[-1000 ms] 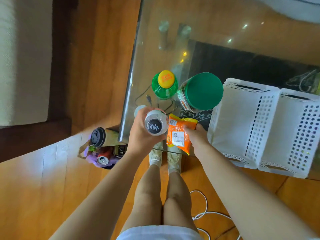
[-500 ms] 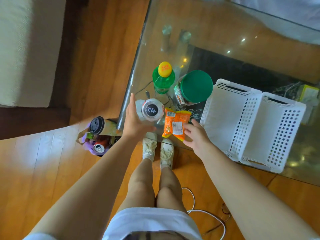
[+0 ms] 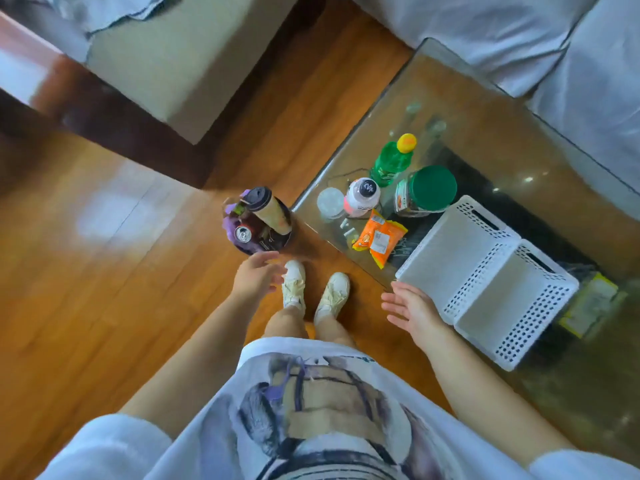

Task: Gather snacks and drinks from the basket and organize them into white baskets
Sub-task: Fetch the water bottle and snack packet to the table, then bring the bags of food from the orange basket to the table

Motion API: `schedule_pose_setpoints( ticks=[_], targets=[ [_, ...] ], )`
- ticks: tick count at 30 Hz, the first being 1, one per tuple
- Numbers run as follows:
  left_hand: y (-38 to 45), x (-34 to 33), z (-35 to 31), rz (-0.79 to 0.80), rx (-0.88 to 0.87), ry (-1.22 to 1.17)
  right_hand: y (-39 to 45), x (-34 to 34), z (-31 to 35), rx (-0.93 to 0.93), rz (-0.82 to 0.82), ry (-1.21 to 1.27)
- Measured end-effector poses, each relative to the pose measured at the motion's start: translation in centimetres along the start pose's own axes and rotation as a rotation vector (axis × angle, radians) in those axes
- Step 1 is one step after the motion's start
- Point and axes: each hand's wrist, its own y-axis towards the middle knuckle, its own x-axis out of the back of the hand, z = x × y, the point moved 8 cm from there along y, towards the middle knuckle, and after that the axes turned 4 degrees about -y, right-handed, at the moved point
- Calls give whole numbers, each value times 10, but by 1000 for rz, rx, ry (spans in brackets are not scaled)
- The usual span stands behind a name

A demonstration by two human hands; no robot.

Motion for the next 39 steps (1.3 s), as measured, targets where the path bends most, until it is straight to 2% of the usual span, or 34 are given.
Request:
schedule_pose_setpoints(
  ticks=[6,12,15,22,27,31,35,39],
  targets=[
    [-55,82,96,-139,120,-314,-35,-51,-10,1,77,-321],
    [-118,150,227,-359,263,-607,-70,-146,-15,112,170,-626],
    [-148,169,293,-415,320,-750,-88,-200,-28,176,214,-757],
    [-213,209,434,-509,446,-1077,-138,-316,-97,332,294,-1074],
    [-246,227,513,-602,574,-1328,-165,-369,-140,498,343,-1219],
    [-246,242,543,-582,567,-1434,-168,-390,-153,479,256,-1245],
    [-234,278,546,-556,508,-1478,-172,-421,-159,442,201,-1308],
    [-221,330,547,-572,433,-1502,-183,-483,-169,424,183,-1384]
  ],
)
